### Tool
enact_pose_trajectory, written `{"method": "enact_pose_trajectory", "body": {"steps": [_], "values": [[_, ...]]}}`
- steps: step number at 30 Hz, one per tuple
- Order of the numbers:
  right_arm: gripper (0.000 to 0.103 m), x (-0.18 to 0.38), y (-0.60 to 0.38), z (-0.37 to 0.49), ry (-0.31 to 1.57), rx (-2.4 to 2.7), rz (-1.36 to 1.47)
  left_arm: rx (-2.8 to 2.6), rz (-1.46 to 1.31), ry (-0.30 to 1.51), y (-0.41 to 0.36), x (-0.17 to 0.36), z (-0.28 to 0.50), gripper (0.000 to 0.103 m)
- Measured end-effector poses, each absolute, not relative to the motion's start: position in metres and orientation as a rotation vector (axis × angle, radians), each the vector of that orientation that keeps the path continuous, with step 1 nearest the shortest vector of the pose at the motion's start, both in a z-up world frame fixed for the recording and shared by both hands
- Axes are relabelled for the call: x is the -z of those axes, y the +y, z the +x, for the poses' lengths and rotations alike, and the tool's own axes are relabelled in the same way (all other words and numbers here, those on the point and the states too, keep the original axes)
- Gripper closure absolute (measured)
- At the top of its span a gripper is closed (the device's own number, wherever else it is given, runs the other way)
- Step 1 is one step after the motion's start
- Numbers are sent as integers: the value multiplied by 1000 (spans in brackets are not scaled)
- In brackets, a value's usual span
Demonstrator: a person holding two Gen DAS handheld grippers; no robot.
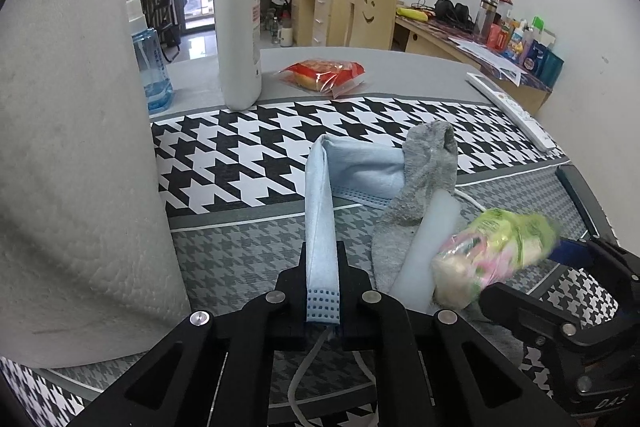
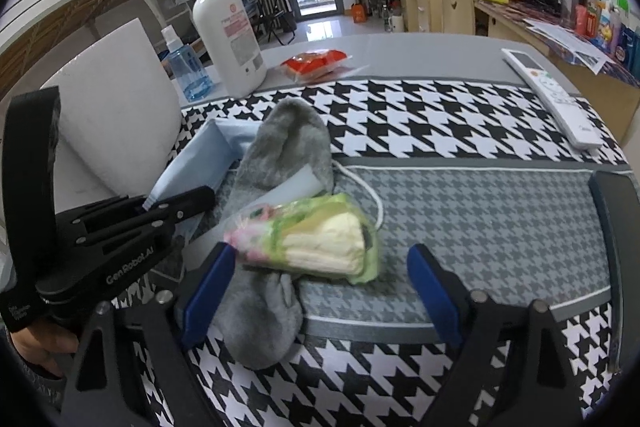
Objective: Organize soft objects
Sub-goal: 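Close the left gripper on the blue face mask while the right gripper approaches the snack bag, then close the right gripper on the green snack bag while the left gripper holds the mask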
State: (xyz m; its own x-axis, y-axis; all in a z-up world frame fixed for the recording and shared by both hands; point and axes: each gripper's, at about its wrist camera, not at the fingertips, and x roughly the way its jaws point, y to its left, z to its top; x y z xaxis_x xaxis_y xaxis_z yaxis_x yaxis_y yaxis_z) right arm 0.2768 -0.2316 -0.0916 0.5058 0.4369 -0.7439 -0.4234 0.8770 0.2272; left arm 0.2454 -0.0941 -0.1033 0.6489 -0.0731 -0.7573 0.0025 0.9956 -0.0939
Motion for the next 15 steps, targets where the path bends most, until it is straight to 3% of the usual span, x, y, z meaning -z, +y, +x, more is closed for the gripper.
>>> {"method": "enact_pose_trajectory", "body": {"steps": [3, 5, 15], "values": [[37, 92, -228, 276, 908, -534, 13, 47, -89, 862, -94, 103, 245, 95], [44, 92, -229, 277, 909, -523, 16, 49, -90, 859, -94, 102, 244, 96], [45, 85, -251, 288, 973, -556, 231, 56, -84, 832, -93, 99, 240, 96]]}}
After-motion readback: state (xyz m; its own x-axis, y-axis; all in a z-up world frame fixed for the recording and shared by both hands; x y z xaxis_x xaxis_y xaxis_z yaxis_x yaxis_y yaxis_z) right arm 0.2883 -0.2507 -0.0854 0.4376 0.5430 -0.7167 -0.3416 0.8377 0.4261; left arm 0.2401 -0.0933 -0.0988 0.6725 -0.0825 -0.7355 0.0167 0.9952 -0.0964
